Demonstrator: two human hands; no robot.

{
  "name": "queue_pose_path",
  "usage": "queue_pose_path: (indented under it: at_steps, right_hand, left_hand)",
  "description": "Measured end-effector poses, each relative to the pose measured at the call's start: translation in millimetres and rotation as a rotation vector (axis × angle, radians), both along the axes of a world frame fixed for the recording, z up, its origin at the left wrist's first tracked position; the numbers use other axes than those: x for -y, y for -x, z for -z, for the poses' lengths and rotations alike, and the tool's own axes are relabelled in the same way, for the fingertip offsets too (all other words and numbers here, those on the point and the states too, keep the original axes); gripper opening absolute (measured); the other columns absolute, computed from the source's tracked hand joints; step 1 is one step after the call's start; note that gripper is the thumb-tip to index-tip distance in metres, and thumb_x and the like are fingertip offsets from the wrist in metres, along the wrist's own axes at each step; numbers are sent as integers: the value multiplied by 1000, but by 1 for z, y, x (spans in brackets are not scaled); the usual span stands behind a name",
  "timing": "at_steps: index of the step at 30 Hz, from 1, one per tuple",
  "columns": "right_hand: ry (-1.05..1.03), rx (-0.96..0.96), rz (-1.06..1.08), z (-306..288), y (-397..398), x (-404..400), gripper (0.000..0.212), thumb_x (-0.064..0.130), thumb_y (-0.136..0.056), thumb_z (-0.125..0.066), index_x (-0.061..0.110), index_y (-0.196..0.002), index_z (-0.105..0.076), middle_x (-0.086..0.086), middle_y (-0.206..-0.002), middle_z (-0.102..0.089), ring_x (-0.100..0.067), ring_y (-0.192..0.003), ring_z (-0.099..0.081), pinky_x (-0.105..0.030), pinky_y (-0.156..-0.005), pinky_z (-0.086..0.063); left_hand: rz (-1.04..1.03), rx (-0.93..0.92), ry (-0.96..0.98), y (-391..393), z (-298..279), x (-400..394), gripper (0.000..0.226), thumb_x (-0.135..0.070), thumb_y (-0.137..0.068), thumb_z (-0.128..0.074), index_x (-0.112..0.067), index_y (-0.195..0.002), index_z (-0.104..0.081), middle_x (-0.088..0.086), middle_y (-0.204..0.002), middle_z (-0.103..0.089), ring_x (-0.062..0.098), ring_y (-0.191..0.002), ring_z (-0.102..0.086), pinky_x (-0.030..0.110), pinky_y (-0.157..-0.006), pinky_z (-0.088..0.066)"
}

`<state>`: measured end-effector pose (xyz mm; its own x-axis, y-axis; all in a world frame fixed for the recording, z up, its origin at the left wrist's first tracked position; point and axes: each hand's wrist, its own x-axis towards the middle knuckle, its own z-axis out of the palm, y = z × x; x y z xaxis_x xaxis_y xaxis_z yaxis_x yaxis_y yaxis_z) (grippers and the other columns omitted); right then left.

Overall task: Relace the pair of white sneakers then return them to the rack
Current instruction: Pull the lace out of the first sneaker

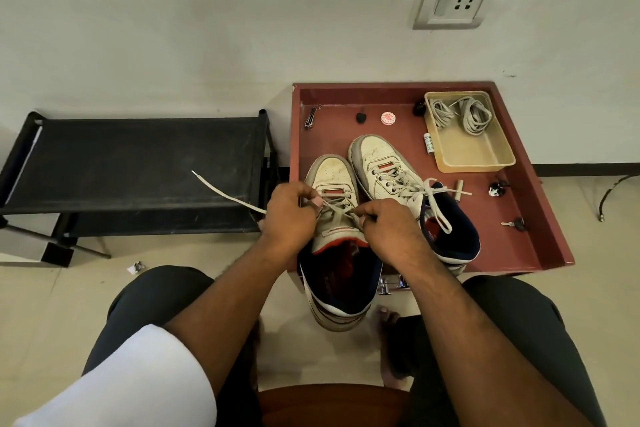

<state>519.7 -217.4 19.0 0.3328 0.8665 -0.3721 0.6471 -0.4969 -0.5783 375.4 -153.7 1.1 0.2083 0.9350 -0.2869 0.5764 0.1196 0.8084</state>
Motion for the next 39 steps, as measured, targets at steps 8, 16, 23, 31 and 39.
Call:
queue_pose_path:
  at_steps: [8, 16, 23, 31, 39]
  right_hand:
    - [-10, -2, 2, 1, -1, 0, 30, 7, -94, -52, 15, -117, -70, -4, -117, -69, -18, -105, -62, -22, -86, -44]
    - [-24, -9, 3, 2, -2, 0, 28, 11, -96, -54, 16, -118, -70, -4, -115, -70, -17, -102, -63, -25, -88, -47]
    - [-45, 55, -41, 3, -1, 1, 34, 11, -95, -55, 21, -125, -64, -2, -125, -65, -12, -99, -61, -23, -88, -47]
    - [-54, 53, -53, 3, 1, 1, 32, 12, -93, -59, 23, -122, -66, 1, -120, -66, -14, -102, -62, -28, -95, -49]
    - [-40, 56, -3, 5, 0, 0, 25, 12, -93, -57, 19, -112, -71, -2, -109, -71, -18, -99, -64, -28, -90, -50]
  left_hand:
    - [385, -550, -171, -4, -16, -4, 29, -34, -89, -68, -40, -117, -65, -6, -158, -26, 24, -149, -11, 56, -116, -5]
    - [413, -586, -321, -4, -14, -1, 12, -27, -92, -64, -29, -102, -70, -7, -144, -46, 19, -142, -28, 53, -116, -9]
    - [-385, 297, 264, -1, -16, 2, 14, -13, -102, -47, -9, -106, -60, 10, -102, -66, 21, -89, -64, 35, -74, -57]
    - [-532, 401, 337, -1, -18, -2, 14, -11, -104, -42, -11, -104, -57, 11, -93, -62, 15, -74, -56, 29, -65, -52]
    - [431, -168, 47, 21, -15, -26, 15, -47, -80, -74, -39, -90, -68, -13, -100, -64, 15, -102, -60, 50, -99, -45]
